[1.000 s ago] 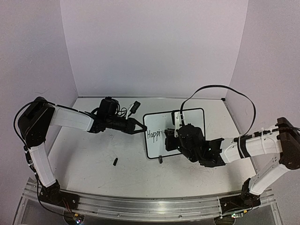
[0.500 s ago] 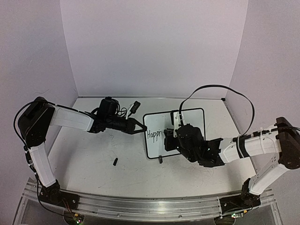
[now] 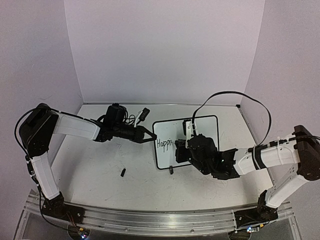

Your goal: Write a sentence on the whiteboard

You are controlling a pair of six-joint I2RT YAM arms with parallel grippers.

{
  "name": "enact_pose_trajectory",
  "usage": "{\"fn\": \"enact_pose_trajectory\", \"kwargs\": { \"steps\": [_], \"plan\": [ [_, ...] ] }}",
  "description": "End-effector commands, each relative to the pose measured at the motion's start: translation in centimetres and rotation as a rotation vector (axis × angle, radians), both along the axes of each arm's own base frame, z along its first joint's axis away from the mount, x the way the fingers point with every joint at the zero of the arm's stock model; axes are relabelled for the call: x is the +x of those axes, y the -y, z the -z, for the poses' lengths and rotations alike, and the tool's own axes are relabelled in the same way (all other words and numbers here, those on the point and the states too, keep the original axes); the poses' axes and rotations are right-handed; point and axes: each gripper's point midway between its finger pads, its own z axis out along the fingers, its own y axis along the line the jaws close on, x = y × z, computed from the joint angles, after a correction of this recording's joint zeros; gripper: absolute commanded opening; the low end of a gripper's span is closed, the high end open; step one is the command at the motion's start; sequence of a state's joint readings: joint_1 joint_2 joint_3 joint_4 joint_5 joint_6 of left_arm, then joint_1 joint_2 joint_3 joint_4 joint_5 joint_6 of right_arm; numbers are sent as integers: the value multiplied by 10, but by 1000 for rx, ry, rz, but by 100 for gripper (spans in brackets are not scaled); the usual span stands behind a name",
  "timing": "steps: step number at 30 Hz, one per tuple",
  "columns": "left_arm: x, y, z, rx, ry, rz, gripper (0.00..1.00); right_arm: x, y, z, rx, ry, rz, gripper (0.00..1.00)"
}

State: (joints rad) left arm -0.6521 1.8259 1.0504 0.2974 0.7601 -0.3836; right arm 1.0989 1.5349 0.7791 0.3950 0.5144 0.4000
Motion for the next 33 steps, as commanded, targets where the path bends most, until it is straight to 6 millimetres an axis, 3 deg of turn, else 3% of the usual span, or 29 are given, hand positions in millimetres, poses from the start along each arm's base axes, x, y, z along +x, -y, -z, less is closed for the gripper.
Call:
{"fn": "enact_pose_trajectory", "kwargs": {
  "steps": [1,8,18,33],
  "plan": [
    [-6,-2,-8,-3,-25,2,0,-4,5,7,-3,-19,16,0],
    [-7,-2,-9,-3,-22,3,0,-6,6,9,-4,-24,18,0],
    [-8,-2,-10,-5,-21,6,0,3,-3,-14,12,29,25,0],
    [-10,-1,-11,-6,-19,12,0,12,-1,-23,3,61,65,0]
  ]
}}
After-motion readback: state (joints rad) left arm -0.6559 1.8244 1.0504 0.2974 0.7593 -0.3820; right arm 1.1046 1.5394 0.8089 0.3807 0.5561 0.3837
